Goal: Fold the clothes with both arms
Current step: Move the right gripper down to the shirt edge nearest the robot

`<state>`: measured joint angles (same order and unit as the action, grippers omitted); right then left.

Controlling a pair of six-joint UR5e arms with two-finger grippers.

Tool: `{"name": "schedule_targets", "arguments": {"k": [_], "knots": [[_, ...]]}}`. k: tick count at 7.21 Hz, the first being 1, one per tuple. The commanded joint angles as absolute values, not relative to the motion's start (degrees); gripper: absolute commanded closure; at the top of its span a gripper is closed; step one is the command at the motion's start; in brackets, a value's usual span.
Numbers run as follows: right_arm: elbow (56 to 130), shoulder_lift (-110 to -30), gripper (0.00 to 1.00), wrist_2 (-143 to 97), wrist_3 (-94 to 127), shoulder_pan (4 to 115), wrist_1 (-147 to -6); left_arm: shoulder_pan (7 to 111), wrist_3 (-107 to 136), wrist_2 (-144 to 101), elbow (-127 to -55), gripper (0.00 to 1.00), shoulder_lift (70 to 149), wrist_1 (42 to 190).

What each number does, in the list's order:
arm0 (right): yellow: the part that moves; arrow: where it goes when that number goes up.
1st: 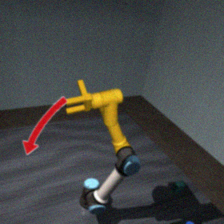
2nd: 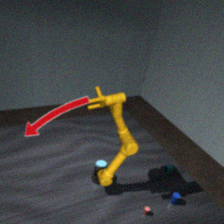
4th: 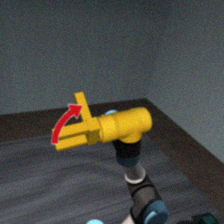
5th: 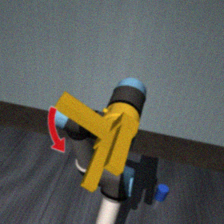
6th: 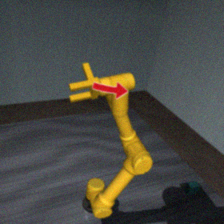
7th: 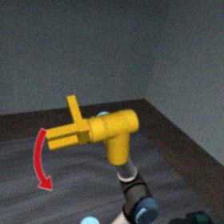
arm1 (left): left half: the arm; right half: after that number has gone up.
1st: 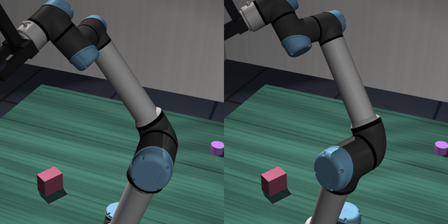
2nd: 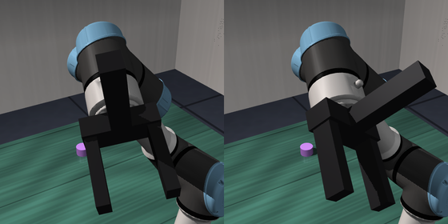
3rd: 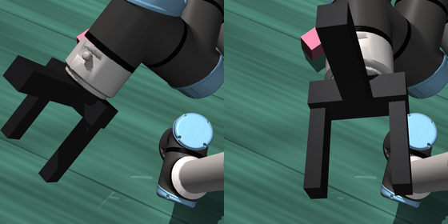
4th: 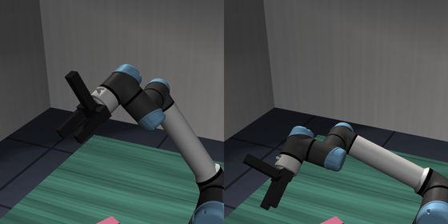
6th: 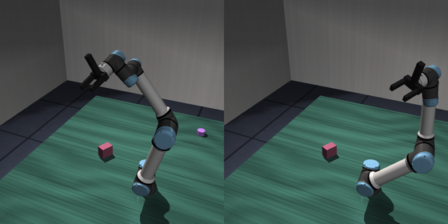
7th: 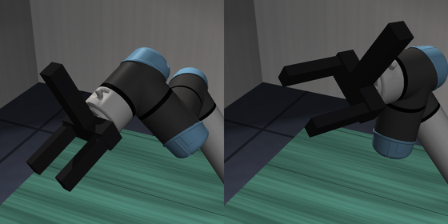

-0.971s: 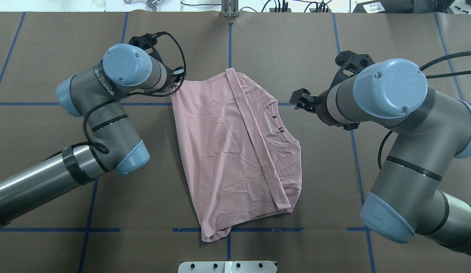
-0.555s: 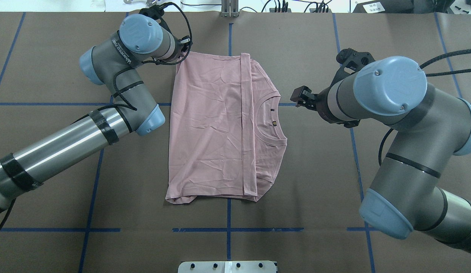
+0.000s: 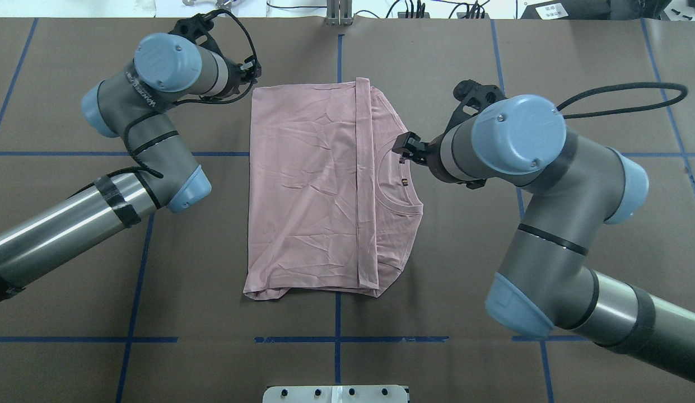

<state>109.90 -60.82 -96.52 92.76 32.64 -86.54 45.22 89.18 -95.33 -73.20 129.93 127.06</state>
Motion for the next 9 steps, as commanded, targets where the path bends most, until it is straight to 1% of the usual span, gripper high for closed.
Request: {"name": "schedule_targets", "arguments": {"k": [1,3,4,5,6,9], "knots": [[107.9,-59.2,0.00,-93.1,102.6,24.7,-86.2,45.4,89.3,-95.4,-76.6,0.49,128.0,126.7],[107.0,-59.2,0.09,-89.8,113.9,18.2,-86.1,45.4,89.5,-95.4,-76.6,0.49,127.9,126.7],[104.3,-59.2,0.11,-88.0,116.1,16.1,-84.2,45.4,89.5,-95.4,-76.6,0.49,127.9,126.7],[101.3,-59.3,0.14,-87.9,118.0,15.8,-79.5,45.3,89.6,-95.3,-76.5,0.49,127.8,126.7],[98.9,-59.3,0.16,-87.9,118.3,15.4,-78.5,45.2,89.6,-95.3,-76.5,0.49,127.7,126.7],[99.8,-59.9,0.17,-87.9,118.9,15.0,-79.2,45.1,89.8,-95.3,-76.5,0.49,127.8,126.7]]}}
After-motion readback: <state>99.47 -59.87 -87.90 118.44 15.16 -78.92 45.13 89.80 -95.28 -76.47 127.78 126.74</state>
